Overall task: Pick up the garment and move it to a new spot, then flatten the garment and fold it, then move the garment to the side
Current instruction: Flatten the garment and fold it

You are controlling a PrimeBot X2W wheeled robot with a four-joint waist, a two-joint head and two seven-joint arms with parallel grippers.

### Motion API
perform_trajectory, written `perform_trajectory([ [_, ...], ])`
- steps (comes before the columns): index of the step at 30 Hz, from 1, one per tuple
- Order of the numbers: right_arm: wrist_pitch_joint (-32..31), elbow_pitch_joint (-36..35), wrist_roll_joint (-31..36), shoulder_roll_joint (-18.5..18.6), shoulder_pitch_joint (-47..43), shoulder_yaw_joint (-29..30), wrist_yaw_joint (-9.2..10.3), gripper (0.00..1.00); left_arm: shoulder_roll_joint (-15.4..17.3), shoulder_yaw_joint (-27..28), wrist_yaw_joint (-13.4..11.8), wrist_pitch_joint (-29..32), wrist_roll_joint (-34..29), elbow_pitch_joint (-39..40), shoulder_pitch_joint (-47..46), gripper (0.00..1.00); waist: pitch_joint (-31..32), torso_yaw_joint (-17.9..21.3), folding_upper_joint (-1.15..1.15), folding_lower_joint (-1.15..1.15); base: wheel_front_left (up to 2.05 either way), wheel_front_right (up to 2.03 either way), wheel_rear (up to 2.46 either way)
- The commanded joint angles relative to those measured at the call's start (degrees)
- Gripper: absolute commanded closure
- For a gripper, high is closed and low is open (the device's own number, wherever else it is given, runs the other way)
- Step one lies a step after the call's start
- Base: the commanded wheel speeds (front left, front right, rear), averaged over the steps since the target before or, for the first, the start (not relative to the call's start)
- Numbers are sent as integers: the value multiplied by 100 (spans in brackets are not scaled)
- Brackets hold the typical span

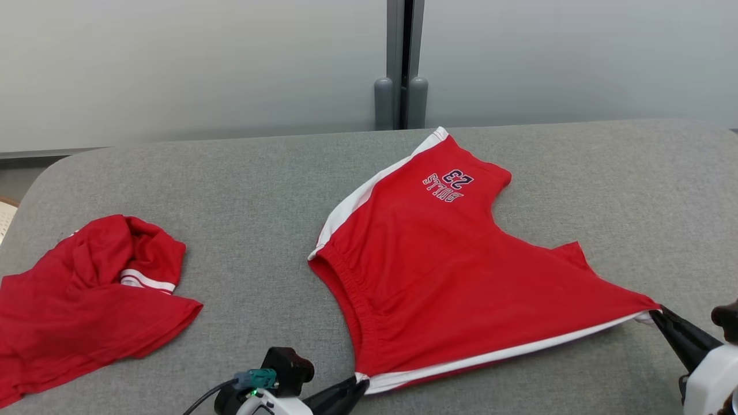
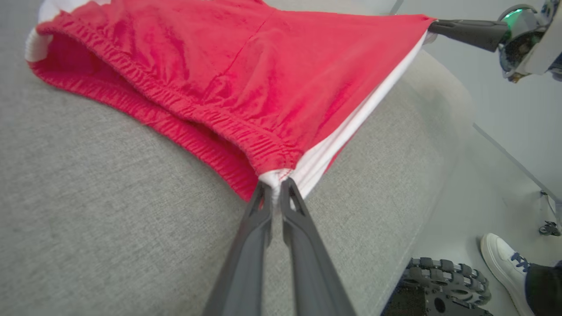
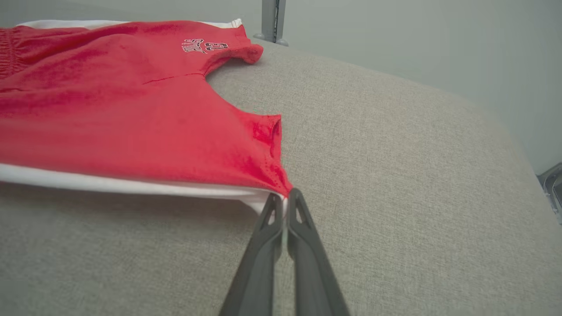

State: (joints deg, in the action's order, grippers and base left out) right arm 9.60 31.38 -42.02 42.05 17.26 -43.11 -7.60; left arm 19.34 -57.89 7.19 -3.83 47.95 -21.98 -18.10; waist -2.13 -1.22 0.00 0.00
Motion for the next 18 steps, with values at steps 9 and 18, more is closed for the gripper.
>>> perform_trajectory([
  [9, -322, -735, 248, 577, -259, 975, 33, 100, 383, 184, -348, 79, 58, 842, 42, 100, -206, -205, 0, 0, 0, 0, 0],
  [18, -1484, -1827, 938, 811, 579, 1384, 22, 100, 29, 450, -404, -137, 88, 1098, -458, 100, -641, -769, 0, 0, 0, 0, 0],
])
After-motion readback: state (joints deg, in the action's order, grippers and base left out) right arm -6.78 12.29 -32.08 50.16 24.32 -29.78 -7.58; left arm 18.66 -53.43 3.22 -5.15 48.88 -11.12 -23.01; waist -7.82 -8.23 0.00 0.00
